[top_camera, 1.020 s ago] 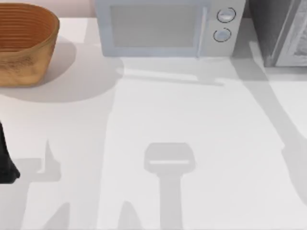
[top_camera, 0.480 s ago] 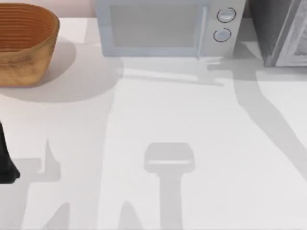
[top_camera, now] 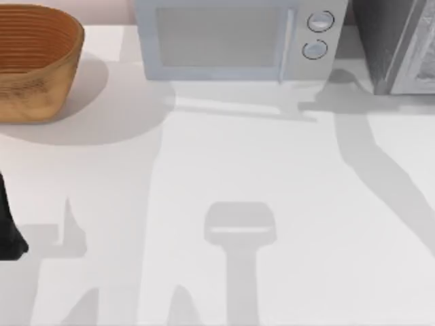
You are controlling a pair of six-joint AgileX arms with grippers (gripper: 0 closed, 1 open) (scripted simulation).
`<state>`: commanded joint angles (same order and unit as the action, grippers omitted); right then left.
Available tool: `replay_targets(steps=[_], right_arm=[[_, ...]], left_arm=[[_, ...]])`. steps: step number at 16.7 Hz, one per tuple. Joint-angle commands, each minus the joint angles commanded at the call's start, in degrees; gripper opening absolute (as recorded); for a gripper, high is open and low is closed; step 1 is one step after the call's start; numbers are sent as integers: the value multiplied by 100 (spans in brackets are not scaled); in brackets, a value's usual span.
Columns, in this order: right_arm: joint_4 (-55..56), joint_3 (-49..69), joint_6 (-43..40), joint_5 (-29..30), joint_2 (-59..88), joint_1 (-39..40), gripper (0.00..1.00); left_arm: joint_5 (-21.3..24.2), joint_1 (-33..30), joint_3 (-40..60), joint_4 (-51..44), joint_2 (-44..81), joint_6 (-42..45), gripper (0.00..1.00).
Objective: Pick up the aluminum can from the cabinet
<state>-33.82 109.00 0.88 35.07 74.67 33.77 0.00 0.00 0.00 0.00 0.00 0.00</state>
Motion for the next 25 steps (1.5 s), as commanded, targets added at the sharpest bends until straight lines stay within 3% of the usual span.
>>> replay_targets(steps=[7,18,22,25], right_arm=[[634,-1838,-34,-641,-1396,-640,0],[2524,-8718,-74,-2611,-5627,-2530,0],[3109,-10288,-83,-3222,-6921,-3108,0],[3352,-10836,-87,-3476,-7411,-3348,0]], left_arm=[[0,0,0,0,0,0,100],[0,0,0,0,0,0,100],[0,0,0,0,0,0,100],[0,0,0,0,0,0,100]])
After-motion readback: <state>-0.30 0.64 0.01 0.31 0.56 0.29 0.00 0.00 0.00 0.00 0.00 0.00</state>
